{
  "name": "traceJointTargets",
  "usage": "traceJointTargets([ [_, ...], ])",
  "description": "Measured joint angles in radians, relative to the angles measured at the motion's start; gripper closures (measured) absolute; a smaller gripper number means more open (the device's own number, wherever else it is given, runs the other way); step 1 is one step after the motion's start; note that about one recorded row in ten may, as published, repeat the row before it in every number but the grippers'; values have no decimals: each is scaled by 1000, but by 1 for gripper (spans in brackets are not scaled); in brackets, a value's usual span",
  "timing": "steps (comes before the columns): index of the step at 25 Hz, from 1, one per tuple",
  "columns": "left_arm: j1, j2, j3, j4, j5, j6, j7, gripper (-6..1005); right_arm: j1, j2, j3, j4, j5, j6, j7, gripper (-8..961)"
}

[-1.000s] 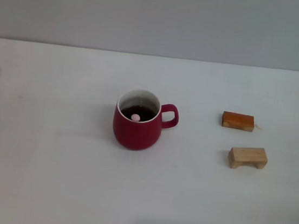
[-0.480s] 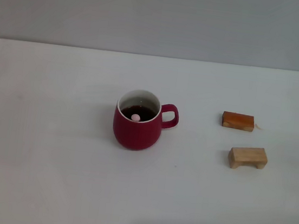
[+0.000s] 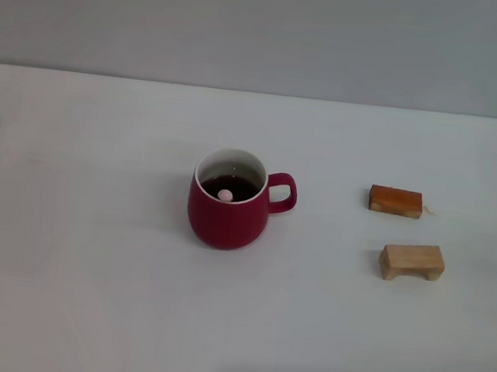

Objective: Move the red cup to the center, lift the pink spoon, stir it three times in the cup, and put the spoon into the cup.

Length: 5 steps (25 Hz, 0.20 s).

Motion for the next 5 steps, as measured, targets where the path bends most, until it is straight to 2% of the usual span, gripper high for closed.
traceJointTargets([
  [5, 0, 0, -2, -4, -3, 0, 0, 170, -4, 2, -1, -1, -1, -1, 0, 213],
])
